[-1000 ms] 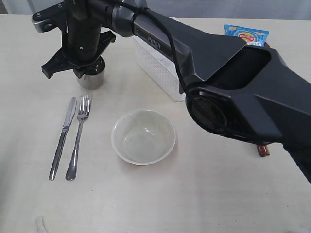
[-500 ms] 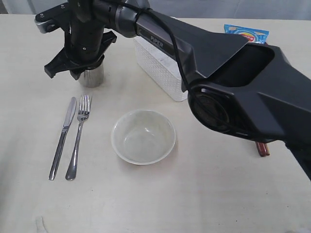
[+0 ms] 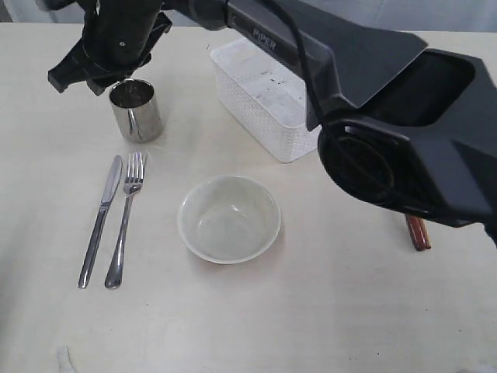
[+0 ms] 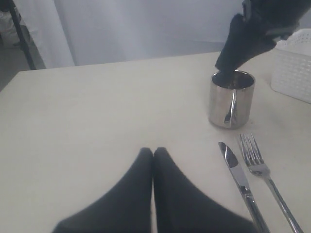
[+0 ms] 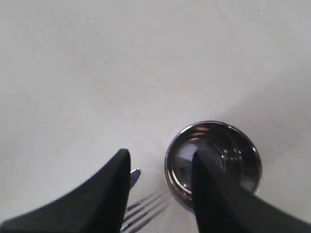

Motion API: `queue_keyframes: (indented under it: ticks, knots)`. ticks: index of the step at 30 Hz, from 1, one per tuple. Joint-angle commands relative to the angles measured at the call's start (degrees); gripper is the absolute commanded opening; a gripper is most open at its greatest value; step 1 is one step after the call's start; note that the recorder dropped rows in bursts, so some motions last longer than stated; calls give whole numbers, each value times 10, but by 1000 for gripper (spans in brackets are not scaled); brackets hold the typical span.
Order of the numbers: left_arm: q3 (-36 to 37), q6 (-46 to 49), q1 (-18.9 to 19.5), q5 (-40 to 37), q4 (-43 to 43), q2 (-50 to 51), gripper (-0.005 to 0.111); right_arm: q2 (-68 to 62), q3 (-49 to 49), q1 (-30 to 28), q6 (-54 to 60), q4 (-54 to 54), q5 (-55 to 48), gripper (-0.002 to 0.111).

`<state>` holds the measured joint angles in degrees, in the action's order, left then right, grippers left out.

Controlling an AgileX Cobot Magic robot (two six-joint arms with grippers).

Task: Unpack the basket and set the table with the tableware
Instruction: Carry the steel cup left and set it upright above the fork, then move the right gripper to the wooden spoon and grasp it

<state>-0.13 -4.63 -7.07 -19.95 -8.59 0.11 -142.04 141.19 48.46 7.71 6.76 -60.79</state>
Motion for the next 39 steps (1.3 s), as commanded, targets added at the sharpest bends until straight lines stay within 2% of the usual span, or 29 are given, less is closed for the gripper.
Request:
queue_keyframes:
  ticks: [1,2,4,8,12,25,32,36,39]
  knots:
    - [1,-1,-3,0,-2,-1,0,55,0,-3,-1,7,-79,31]
    - [1,-1,-3,0,-2,-1,0,64,0,-3,-10,7,-92,23]
    - [1,-1,-3,0,-2,-1,0,87,0,-3,-19,7,-92,1]
    - [1,-1,-3,0,-2,-1,0,127,0,-9,-20,-7,-92,0]
    - [1,-1,-3,0,-2,-1,0,168,-15,-42,-15,-16,-92,0]
    - [1,-1,-3,0,-2,-1,0,306,-226,-269,18,-6,-92,0]
    - [1,-1,-3,0,1,-1,0,319,-347,-396,32,46,-37,0]
    - [1,-1,-3,0,2,-1,0,316,-417,-440,50,68,-14,1]
    - [1,-1,-3,0,2,-1,0,316,-464,-463,49,71,-11,8]
